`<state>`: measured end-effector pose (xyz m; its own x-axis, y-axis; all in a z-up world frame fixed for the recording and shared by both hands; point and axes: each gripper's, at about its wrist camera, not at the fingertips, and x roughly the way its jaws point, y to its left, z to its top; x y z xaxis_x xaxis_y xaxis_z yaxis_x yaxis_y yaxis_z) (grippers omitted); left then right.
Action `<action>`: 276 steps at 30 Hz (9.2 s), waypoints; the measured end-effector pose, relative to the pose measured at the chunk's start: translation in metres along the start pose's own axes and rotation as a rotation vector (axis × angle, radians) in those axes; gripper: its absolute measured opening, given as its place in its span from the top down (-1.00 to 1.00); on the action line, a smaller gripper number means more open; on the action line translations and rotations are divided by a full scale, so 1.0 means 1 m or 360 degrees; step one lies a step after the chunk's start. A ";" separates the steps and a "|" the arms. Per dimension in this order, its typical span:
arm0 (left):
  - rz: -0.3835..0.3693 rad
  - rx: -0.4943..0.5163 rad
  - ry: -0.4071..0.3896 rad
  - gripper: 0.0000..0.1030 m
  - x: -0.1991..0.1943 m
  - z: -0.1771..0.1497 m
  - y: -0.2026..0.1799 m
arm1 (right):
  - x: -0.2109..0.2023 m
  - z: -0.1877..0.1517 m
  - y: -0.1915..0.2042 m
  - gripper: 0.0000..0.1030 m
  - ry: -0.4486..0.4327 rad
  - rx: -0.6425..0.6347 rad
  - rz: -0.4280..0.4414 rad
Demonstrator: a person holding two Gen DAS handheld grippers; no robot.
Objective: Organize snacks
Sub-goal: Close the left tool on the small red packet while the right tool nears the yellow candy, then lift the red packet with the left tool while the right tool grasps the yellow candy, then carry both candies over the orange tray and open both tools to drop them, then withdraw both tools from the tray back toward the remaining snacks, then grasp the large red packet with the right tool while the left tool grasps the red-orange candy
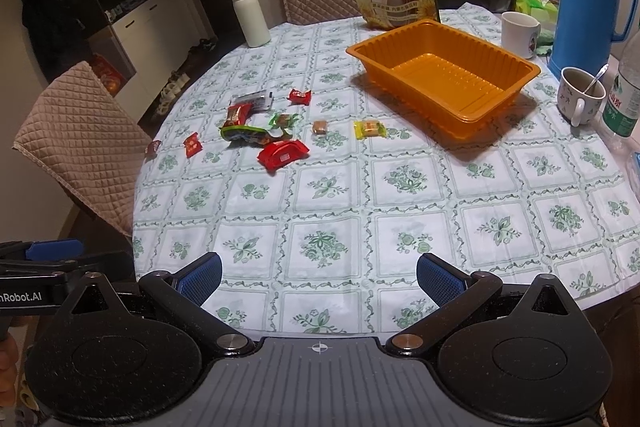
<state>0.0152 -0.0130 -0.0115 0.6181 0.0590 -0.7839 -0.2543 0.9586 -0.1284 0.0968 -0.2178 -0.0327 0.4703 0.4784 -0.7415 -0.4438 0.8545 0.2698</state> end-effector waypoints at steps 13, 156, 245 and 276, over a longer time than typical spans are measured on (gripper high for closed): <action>0.0186 -0.0123 -0.0110 -0.81 0.009 -0.007 0.024 | 0.010 0.005 -0.043 -1.00 -0.0069 0.0034 -0.0006; -0.0637 0.0763 -0.0186 0.56 0.283 0.228 -0.134 | 0.152 0.163 -0.154 0.48 -0.0286 0.0346 -0.0444; -0.0086 0.0083 -0.0039 -0.17 0.159 0.119 0.100 | 0.143 0.099 -0.025 -0.38 -0.0047 0.0205 -0.0006; -0.0017 -0.0001 0.0012 -0.17 0.177 0.108 0.182 | 0.252 0.111 0.051 -0.36 0.0121 0.0387 -0.0137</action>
<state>0.1589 0.2025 -0.1079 0.6151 0.0468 -0.7871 -0.2482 0.9590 -0.1369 0.2773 -0.0313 -0.1372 0.4360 0.3929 -0.8096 -0.2038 0.9194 0.3364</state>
